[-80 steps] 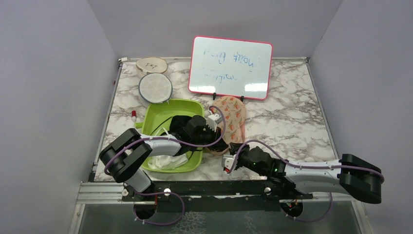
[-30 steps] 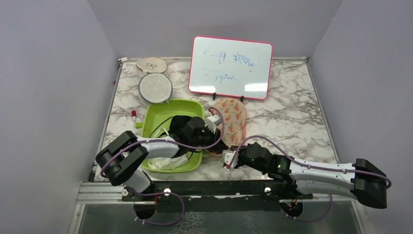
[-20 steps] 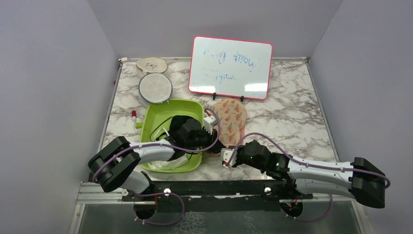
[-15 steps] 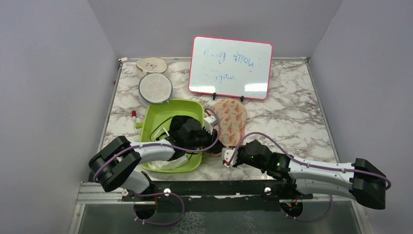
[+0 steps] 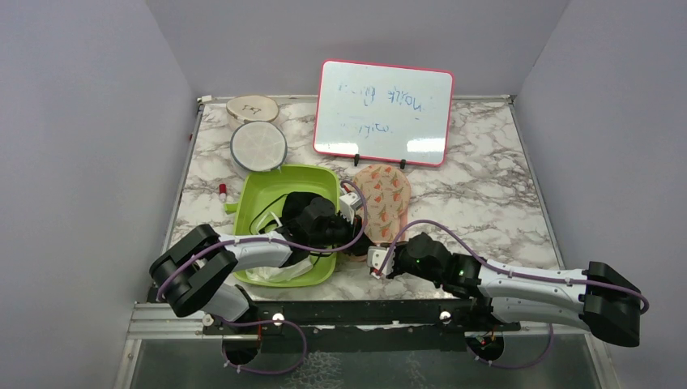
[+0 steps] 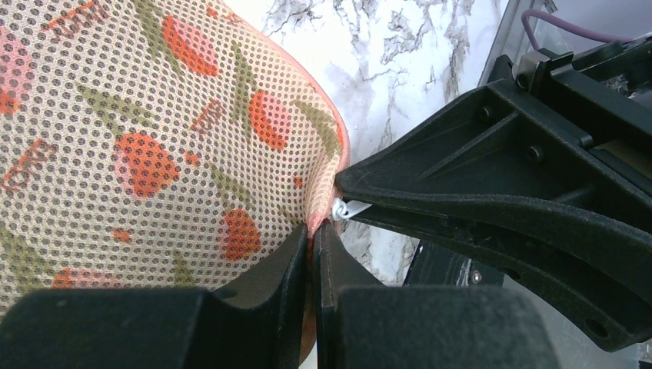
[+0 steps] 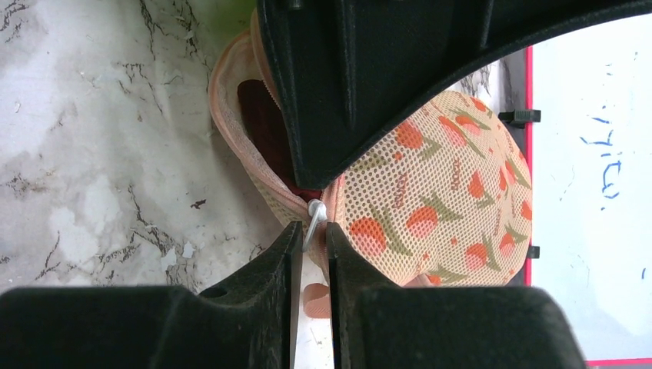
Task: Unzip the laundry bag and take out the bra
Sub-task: Unzip the laundry bag at the center of the board.
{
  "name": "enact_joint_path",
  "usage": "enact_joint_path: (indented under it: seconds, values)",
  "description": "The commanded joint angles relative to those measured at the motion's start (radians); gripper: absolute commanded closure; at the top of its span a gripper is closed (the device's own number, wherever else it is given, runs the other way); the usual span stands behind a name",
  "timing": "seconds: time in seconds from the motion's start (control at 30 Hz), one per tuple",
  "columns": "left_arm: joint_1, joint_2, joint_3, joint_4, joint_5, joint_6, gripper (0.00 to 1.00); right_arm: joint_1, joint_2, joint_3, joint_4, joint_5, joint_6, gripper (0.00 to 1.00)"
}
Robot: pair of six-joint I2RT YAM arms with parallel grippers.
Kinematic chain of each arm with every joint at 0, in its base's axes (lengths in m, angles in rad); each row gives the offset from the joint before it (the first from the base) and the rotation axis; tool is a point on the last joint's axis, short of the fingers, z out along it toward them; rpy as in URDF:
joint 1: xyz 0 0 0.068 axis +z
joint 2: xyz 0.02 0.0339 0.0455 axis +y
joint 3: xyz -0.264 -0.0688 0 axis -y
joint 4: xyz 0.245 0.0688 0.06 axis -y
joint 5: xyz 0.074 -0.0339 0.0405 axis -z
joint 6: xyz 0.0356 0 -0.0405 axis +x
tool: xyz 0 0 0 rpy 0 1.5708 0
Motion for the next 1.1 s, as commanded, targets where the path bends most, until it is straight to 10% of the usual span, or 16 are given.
enact_joint_path:
  seconds: [0.0, 1.07]
  values:
    - [0.002, 0.012, 0.011, 0.05, 0.01, -0.005, 1.0, -0.005, 0.005, 0.006, -0.02, -0.006, 0.015, 0.84]
    - [0.002, 0.032, 0.027, 0.054, 0.023, -0.006, 1.0, -0.004, 0.069, 0.017, 0.025, 0.013, 0.061, 0.96]
